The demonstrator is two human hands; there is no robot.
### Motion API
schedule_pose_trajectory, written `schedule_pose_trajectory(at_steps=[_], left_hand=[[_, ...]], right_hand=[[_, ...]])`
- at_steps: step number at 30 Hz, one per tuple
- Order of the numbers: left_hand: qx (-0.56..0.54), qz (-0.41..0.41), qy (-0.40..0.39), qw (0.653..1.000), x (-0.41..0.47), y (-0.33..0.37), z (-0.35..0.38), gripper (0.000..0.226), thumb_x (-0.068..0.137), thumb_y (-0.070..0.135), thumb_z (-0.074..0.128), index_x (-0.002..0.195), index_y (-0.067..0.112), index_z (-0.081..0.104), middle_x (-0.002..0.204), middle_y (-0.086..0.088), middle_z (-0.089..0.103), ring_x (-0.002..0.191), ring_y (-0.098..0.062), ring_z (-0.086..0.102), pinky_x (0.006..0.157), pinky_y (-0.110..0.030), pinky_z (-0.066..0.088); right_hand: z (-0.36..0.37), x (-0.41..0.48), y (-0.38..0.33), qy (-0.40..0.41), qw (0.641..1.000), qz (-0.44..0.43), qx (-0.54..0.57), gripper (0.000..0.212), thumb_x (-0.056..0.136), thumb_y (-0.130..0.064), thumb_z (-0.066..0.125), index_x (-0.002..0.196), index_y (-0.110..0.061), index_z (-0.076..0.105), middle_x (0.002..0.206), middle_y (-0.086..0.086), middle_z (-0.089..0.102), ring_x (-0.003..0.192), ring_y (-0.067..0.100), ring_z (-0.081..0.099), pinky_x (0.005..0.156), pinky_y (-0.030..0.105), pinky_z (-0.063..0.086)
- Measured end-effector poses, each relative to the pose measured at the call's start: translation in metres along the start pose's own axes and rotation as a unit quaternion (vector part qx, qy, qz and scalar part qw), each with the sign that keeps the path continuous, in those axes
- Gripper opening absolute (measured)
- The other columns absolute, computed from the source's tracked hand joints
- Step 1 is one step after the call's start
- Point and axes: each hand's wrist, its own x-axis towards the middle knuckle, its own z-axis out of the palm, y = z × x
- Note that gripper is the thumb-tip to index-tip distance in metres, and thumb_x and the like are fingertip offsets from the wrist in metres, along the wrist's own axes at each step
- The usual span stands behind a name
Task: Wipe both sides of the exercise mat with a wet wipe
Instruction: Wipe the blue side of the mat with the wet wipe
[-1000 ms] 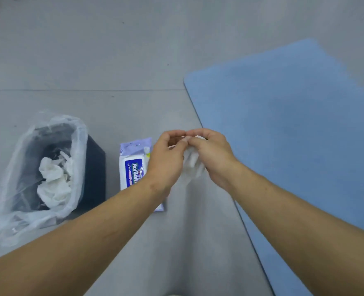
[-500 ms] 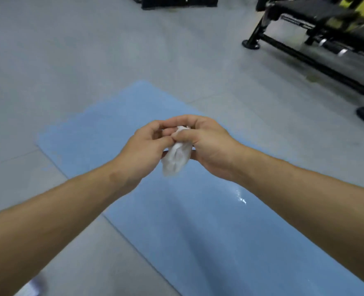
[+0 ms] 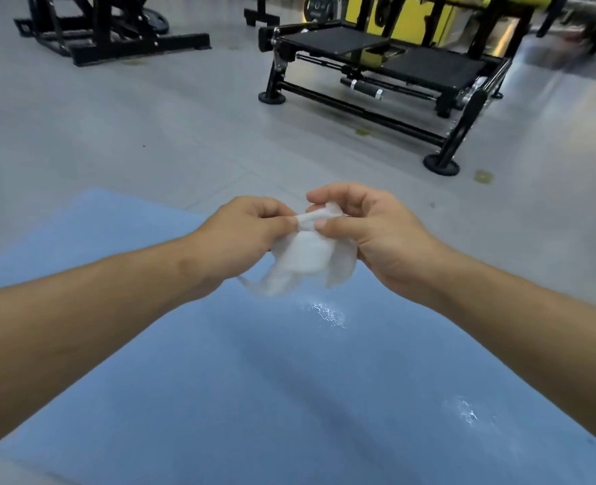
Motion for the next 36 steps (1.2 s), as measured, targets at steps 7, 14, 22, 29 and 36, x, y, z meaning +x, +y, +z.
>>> schedule_pose_trajectory(at_steps=[7, 14, 22, 29, 36], left_hand=[[-0.147, -0.039, -0.004, 0.988, -0.01, -0.029, 0.019, 0.037, 0.103, 0.041, 0.054, 0.106, 0.006, 0.064, 0.098, -0.01, 0.073, 0.091, -0.02, 0.069, 0.08, -0.036, 0.06], [-0.162, -0.069, -0.035, 0.984, -0.022, -0.049, 0.022, 0.028, 0.082, 0.02, 0.079, 0.091, 0.013, 0.053, 0.075, 0.0, 0.066, 0.063, -0.013, 0.063, 0.052, -0.021, 0.048], [-0.199, -0.094, -0.05, 0.974, -0.028, -0.056, 0.011, 0.035, 0.071, 0.013, 0.082, 0.1, 0.012, 0.062, 0.094, -0.006, 0.074, 0.082, -0.022, 0.073, 0.063, -0.029, 0.059], [-0.229, -0.109, -0.022, 0.967, -0.037, -0.06, -0.001, 0.019, 0.093, 0.022, 0.068, 0.108, 0.01, 0.069, 0.102, -0.007, 0.075, 0.088, -0.02, 0.07, 0.077, -0.034, 0.059], [-0.264, -0.124, 0.031, 0.956, -0.041, -0.069, -0.013, 0.019, 0.096, 0.019, 0.065, 0.112, 0.01, 0.065, 0.102, -0.007, 0.074, 0.085, -0.019, 0.071, 0.066, -0.029, 0.059]], right_hand=[[-0.007, -0.019, 0.035, 0.003, 0.999, 0.05, 0.006, 0.019, 0.088, -0.005, 0.074, 0.103, -0.017, 0.074, 0.099, 0.006, 0.073, 0.083, 0.02, 0.068, 0.068, 0.031, 0.053], [0.001, -0.02, 0.044, 0.028, 0.996, 0.083, 0.012, 0.01, 0.093, -0.017, 0.072, 0.086, -0.023, 0.067, 0.087, 0.002, 0.068, 0.079, 0.02, 0.062, 0.062, 0.031, 0.048], [0.003, -0.019, 0.056, 0.074, 0.992, 0.1, -0.028, 0.01, 0.095, -0.029, 0.07, 0.089, -0.022, 0.068, 0.089, 0.002, 0.07, 0.075, 0.018, 0.062, 0.065, 0.034, 0.048], [0.001, -0.022, 0.063, 0.099, 0.989, 0.091, -0.057, 0.007, 0.094, -0.016, 0.069, 0.097, -0.022, 0.072, 0.083, -0.002, 0.072, 0.073, 0.015, 0.066, 0.067, 0.034, 0.052], [0.005, -0.022, 0.065, 0.091, 0.989, 0.094, -0.07, 0.033, 0.095, -0.001, 0.062, 0.111, -0.029, 0.068, 0.098, 0.008, 0.076, 0.076, 0.021, 0.071, 0.064, 0.034, 0.053]])
